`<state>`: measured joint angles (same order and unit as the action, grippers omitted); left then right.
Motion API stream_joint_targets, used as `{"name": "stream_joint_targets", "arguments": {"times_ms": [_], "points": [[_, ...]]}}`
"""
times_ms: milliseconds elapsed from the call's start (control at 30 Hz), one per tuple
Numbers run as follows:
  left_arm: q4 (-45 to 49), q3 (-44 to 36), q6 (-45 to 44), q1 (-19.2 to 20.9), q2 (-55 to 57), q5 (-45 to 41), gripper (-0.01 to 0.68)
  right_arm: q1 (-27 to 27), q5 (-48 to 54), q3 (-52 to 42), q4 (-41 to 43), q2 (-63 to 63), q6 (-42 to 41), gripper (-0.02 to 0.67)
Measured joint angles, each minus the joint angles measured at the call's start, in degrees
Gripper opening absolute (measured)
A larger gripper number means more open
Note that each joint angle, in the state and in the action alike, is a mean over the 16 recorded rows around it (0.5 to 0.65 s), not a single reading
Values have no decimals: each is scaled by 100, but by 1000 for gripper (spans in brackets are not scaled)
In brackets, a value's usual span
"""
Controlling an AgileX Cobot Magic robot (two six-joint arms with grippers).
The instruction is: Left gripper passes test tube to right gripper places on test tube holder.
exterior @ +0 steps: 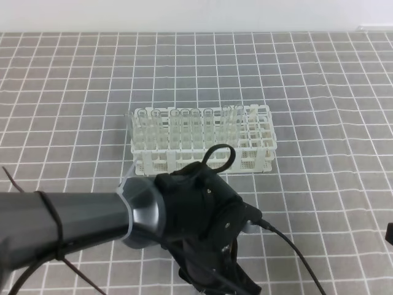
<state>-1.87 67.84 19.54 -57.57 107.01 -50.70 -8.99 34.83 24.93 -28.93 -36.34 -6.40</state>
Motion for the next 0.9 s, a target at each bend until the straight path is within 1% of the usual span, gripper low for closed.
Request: {"name": "stream_joint_targets", "arguments": {"times_ms": [200, 400, 633, 700, 900], "points": [[12, -7, -241, 3, -28, -19, 80, 0, 4, 0, -39, 0, -52, -13], [36, -7, -419, 3, -131, -47, 50, 0, 55, 1, -40, 0, -53, -13], [176, -34, -555, 1, -642, -26, 50, 0, 303, 75, -40, 0, -53, -13], [246, -75, -574, 0, -874, 6, 61, 0, 420, 131, -40, 0, -53, -13], [500, -488, -526, 1, -1876, 311, 50, 0, 838, 407, -60, -60, -53, -13]]}}
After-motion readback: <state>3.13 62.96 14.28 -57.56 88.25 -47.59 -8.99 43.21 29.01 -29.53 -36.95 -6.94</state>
